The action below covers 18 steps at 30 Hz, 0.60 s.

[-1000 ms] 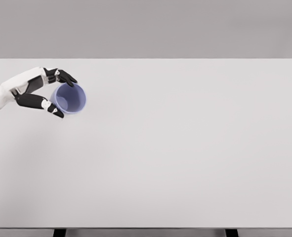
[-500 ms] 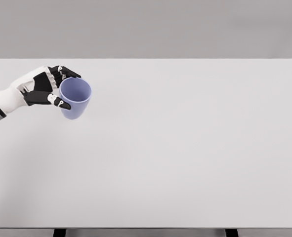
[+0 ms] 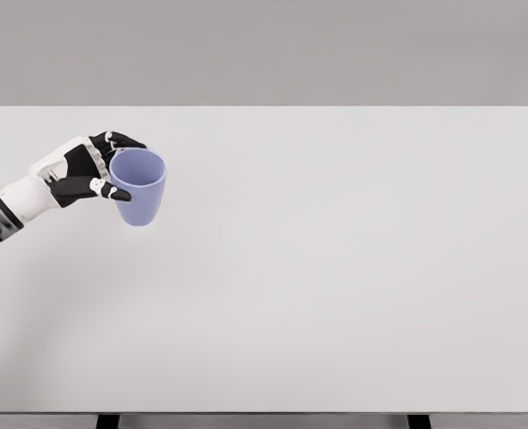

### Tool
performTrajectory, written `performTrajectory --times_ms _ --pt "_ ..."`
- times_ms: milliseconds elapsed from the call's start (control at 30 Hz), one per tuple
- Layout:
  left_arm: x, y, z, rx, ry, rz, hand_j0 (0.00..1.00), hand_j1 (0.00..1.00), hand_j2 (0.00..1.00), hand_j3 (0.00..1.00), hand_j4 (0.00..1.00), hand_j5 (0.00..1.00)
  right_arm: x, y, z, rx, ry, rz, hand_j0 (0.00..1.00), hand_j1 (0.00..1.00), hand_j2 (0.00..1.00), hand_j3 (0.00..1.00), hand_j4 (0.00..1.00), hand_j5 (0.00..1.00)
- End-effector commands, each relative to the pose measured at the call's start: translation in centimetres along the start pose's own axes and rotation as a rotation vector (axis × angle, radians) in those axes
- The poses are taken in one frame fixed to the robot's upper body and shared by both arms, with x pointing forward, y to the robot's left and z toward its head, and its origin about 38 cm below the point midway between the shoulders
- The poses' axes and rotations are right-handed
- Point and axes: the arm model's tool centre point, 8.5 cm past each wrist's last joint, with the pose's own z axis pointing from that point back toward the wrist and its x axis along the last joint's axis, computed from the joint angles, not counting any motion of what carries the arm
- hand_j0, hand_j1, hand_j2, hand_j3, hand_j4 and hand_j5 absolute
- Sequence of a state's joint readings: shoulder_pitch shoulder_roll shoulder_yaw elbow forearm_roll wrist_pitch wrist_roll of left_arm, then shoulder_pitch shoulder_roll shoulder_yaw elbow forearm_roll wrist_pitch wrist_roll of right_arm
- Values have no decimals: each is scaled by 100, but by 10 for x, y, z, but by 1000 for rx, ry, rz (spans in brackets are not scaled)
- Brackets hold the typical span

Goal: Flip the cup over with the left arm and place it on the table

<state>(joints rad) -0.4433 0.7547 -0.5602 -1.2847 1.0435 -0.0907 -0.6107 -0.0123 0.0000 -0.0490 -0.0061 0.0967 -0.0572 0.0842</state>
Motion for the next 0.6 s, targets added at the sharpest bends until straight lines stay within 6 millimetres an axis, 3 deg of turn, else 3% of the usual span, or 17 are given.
performTrajectory --times_ms 0,200,567 --pt "-1 1 0 6 -9 16 57 57 57 57 57 57 0 0 0 0 0 0 100 100 100 100 100 100" --pt "-16 -3 2 8 6 27 63 63 63 63 63 63 0 0 0 0 0 0 100 100 100 100 100 100" --pt "-18 -8 -1 -3 1 37 82 82 82 82 82 82 0 0 0 0 0 0 100 100 100 100 100 100"
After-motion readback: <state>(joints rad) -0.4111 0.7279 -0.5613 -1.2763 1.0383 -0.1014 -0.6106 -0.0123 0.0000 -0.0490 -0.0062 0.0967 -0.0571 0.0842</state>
